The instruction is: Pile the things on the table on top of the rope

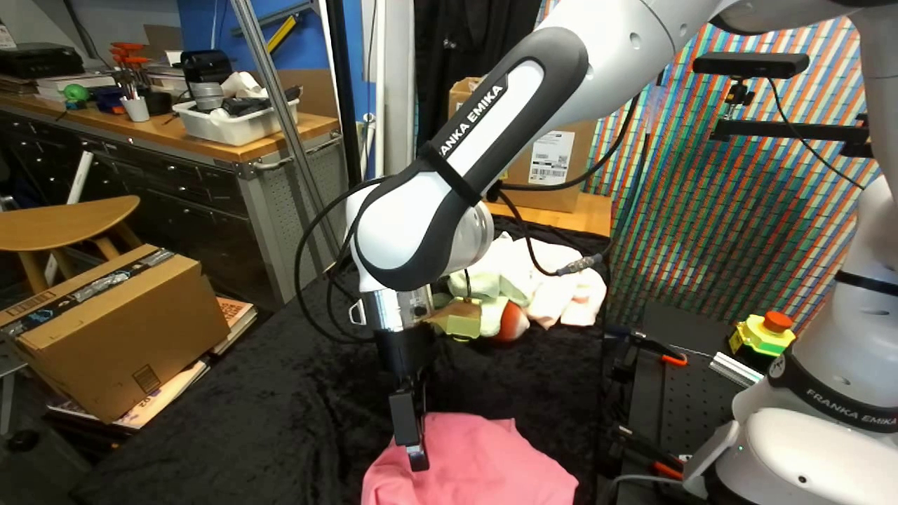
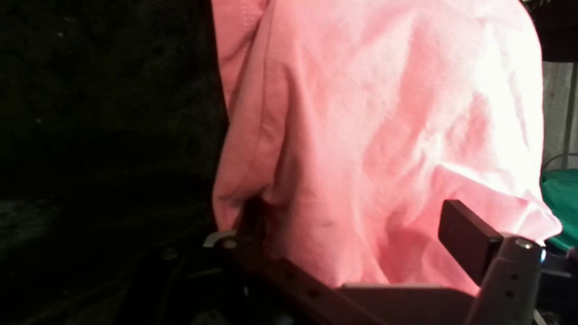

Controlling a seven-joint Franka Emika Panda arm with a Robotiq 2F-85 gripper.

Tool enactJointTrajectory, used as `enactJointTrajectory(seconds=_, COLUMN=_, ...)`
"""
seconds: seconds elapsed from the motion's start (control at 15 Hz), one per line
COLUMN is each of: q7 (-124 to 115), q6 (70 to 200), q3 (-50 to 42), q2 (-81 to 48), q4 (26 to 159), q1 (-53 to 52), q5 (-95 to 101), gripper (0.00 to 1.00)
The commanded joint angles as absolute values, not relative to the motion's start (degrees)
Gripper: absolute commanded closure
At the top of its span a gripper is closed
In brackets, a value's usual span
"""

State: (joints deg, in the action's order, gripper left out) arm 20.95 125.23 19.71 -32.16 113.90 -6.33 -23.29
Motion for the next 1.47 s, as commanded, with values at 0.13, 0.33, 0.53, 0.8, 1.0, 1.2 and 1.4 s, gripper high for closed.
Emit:
enactJointTrajectory(seconds=0.13, q7=20.5, q6=122.4, q3=19.8, q2=-33.4, q4=111.3, q1=-5.9, q5=-25.3, gripper=0.26)
enactJointTrajectory(seconds=0.33, q7=20.5, q6=121.8, q3=19.7, q2=-33.0, q4=111.0, q1=-5.8, q5=-25.2, gripper=0.38)
enactJointTrajectory(seconds=0.53, q7=20.7, q6=120.8, q3=19.7, q2=-32.7, q4=110.6, q1=-5.6, q5=-25.2, gripper=0.62)
enactJointTrajectory(seconds=0.8, q7=21.7, q6=117.5, q3=19.7, q2=-32.1, q4=109.7, q1=-4.8, q5=-25.3, gripper=0.9)
enactJointTrajectory(seconds=1.0, q7=22.9, q6=113.6, q3=19.7, q2=-31.6, q4=108.5, q1=-3.9, q5=-25.7, gripper=0.96)
enactJointTrajectory(seconds=1.2, q7=24.4, q6=109.5, q3=19.5, q2=-31.0, q4=107.1, q1=-2.9, q5=-26.2, gripper=0.93)
enactJointTrajectory(seconds=1.4, q7=26.0, q6=107.1, q3=18.9, q2=-29.9, q4=106.4, q1=-2.1, q5=-26.6, gripper=0.93)
